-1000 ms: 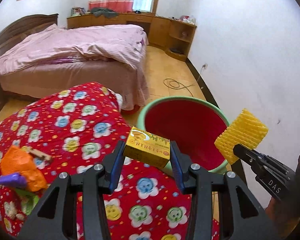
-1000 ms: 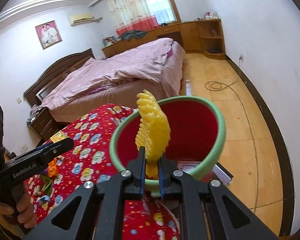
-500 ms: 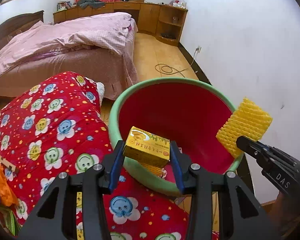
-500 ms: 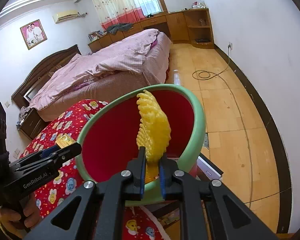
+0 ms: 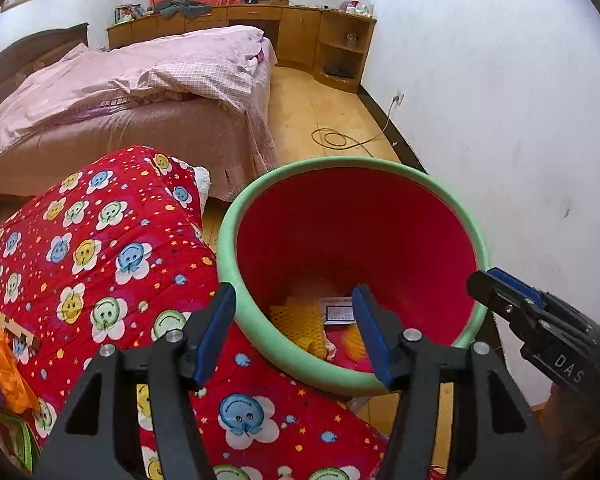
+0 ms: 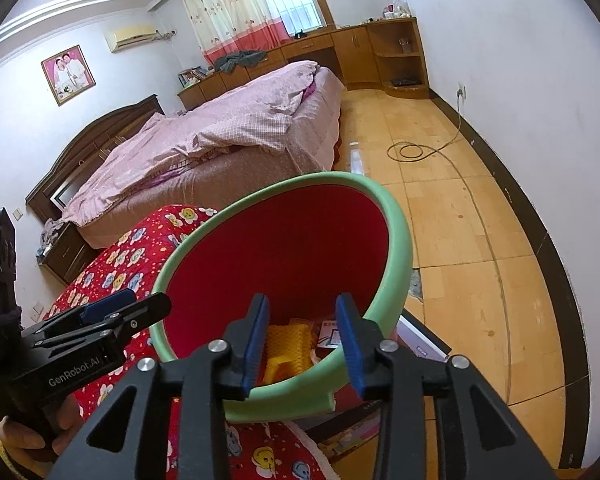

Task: Collect trash
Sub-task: 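Open both tools to drop the foam net and gold box into the bucket, then move both tools back over the items on the bedspread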

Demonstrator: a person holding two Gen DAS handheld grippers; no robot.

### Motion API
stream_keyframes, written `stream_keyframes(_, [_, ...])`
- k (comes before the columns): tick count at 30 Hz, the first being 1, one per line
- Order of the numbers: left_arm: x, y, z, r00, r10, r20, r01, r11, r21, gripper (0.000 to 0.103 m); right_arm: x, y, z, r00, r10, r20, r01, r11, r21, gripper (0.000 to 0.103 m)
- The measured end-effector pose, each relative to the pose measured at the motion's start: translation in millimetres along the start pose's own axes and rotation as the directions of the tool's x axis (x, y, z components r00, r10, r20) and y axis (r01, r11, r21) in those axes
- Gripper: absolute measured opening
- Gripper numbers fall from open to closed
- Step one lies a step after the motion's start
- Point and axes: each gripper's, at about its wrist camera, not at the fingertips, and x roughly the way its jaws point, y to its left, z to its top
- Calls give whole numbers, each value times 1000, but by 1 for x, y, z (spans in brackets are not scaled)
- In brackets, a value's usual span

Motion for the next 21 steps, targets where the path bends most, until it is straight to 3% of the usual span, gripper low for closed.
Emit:
stream_keyframes(5, [-13, 8, -4, 1000, 1, 9, -1, 1000, -31, 61, -10, 3, 0, 1000, 9, 15, -9, 1000, -2, 42])
stream_keyframes(13, [-50, 25, -17, 999, 32, 36, -29, 997, -74, 61, -32, 18, -5, 998, 31, 47, -30, 999, -14, 62])
stream_keyframes(21, [-88, 52, -40, 995, 83, 50, -75, 987, -145, 61, -49, 42, -16, 997, 67, 49, -66, 997, -35, 72])
